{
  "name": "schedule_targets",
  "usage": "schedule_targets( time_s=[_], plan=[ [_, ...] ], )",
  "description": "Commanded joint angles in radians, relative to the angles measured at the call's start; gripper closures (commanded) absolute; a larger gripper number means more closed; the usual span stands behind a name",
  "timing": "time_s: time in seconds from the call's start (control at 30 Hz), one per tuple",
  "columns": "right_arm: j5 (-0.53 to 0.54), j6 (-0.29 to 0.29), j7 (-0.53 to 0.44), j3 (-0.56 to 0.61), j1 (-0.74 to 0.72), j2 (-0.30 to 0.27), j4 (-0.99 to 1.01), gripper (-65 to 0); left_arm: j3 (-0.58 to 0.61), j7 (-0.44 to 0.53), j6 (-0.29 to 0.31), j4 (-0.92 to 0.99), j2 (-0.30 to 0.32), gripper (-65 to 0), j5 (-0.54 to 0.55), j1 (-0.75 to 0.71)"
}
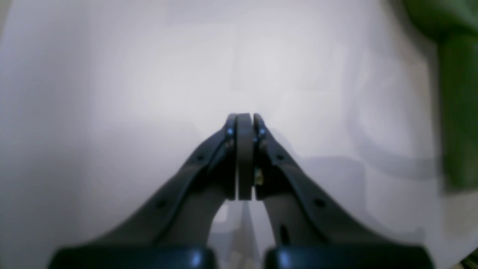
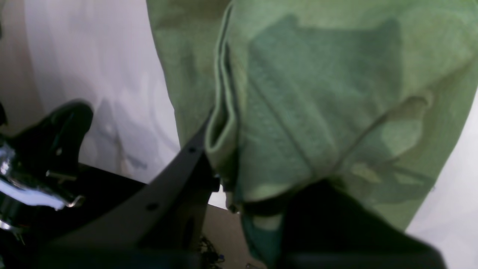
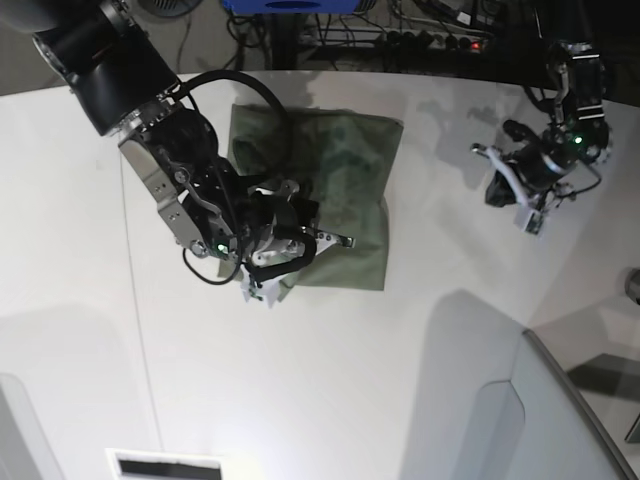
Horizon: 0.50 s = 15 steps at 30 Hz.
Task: Layout the t-shirt on the table in an organized manner, then fold the t-shirt properly
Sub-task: 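Press the folded end down onto the shirt with the right gripper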
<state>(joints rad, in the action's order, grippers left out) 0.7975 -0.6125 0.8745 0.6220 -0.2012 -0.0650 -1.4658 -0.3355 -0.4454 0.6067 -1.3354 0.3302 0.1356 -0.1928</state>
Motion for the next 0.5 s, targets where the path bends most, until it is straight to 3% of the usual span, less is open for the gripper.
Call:
schedule_targets(
  time_s=[0.0, 0.17, 0.47],
  plan=[
    [0.009, 0.007, -0.007, -0.003, -0.024, 0.018, -0.009, 0.0, -0.027, 0.017, 0.003, -0.025, 0.019, 0.0, 0.011, -0.003],
    [0.009, 0.067, -0.008, -0.001, -0.033, 0.043, 0.04, 0.0, -0.115, 0.017, 0.005, -0.039, 0.019, 0.0, 0.011, -0.047],
    [0.009, 0.078, -0.031, -0.003, -0.033, 0.05, 0.063, 0.0, -0.146, 0.017, 0.008, -0.036, 0.028, 0.0, 0.009, -0.075]
  ],
)
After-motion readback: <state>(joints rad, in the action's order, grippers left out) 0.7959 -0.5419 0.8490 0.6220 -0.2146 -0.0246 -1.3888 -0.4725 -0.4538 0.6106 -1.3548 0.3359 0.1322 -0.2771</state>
